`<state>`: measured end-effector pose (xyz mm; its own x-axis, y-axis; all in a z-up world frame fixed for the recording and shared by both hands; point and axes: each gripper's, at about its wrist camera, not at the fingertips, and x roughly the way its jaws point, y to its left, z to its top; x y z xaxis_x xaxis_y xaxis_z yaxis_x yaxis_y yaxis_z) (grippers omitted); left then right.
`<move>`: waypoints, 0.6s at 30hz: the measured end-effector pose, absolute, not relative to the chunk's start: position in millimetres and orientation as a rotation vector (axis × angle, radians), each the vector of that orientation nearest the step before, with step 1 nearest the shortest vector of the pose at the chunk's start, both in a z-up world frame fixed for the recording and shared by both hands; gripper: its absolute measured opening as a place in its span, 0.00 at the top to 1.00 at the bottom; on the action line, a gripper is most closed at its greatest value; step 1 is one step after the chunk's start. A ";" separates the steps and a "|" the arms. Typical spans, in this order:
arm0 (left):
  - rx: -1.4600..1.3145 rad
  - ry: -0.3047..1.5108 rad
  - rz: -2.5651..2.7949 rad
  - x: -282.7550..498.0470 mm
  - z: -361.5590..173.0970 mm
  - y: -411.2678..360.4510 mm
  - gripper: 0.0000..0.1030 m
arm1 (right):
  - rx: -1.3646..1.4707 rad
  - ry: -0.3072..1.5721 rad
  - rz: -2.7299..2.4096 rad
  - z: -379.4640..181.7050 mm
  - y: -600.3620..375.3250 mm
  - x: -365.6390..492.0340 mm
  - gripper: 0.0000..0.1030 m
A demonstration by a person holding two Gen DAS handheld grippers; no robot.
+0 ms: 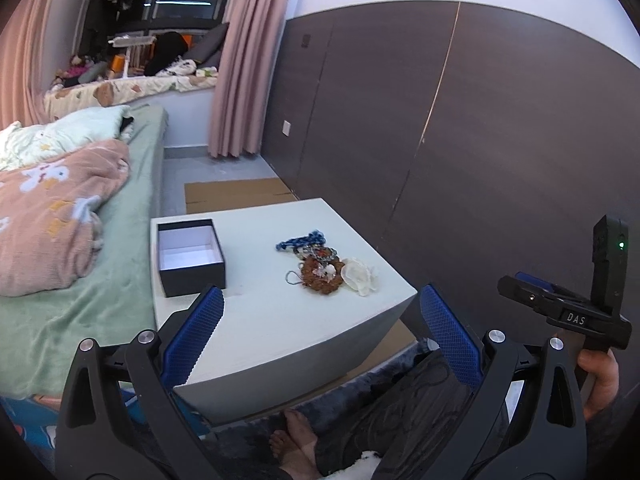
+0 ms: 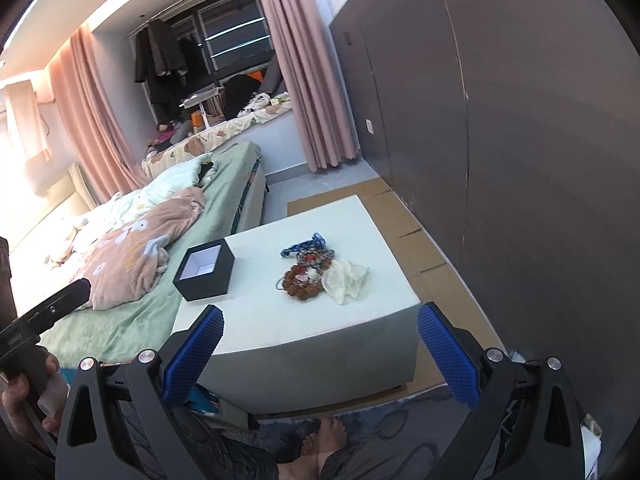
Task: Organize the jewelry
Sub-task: 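Grasp the dark bead strand with the left tool while the right tool grasps the white pouch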
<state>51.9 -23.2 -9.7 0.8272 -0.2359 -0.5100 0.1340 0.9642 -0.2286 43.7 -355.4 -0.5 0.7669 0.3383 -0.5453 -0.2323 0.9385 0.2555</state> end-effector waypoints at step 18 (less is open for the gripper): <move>-0.256 0.774 -0.237 183.7 -81.3 -46.7 0.28 | 0.273 0.793 0.332 -82.8 -366.0 143.5 0.26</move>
